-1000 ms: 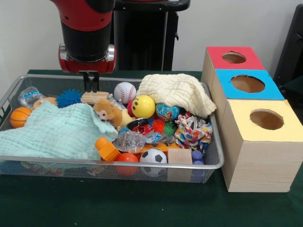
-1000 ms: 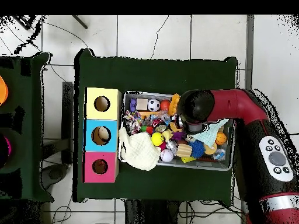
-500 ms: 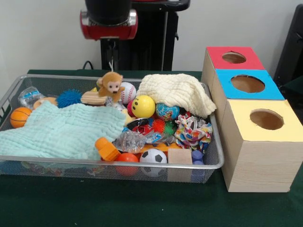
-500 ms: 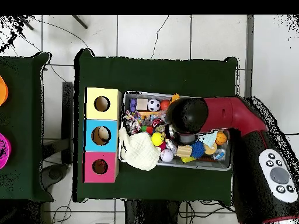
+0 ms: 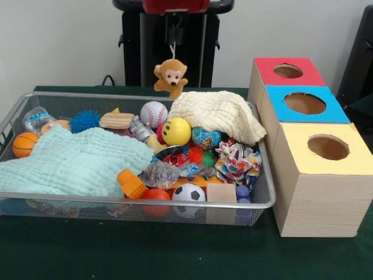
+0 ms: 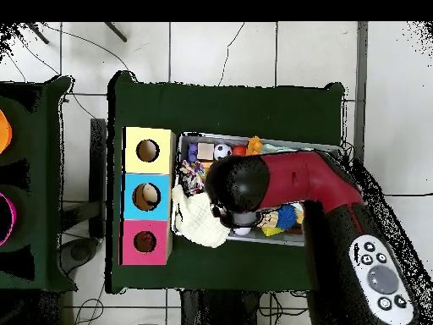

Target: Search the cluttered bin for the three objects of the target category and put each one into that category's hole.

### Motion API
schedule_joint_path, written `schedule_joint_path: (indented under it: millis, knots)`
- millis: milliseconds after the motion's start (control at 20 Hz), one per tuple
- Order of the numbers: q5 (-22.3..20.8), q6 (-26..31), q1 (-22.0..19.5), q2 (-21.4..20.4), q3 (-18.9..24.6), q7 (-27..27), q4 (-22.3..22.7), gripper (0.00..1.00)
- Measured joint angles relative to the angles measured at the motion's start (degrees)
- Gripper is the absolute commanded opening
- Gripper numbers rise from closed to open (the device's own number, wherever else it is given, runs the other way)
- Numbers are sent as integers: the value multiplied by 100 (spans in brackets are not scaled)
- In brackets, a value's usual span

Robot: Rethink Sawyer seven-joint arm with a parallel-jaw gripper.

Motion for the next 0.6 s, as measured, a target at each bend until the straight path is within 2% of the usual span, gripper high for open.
schedule_joint_path:
  millis: [350,600]
  knots:
    - [470,-230,379,-406,-107,4,531,0]
    - [983,-546,859,-730,-338,67,1038,0]
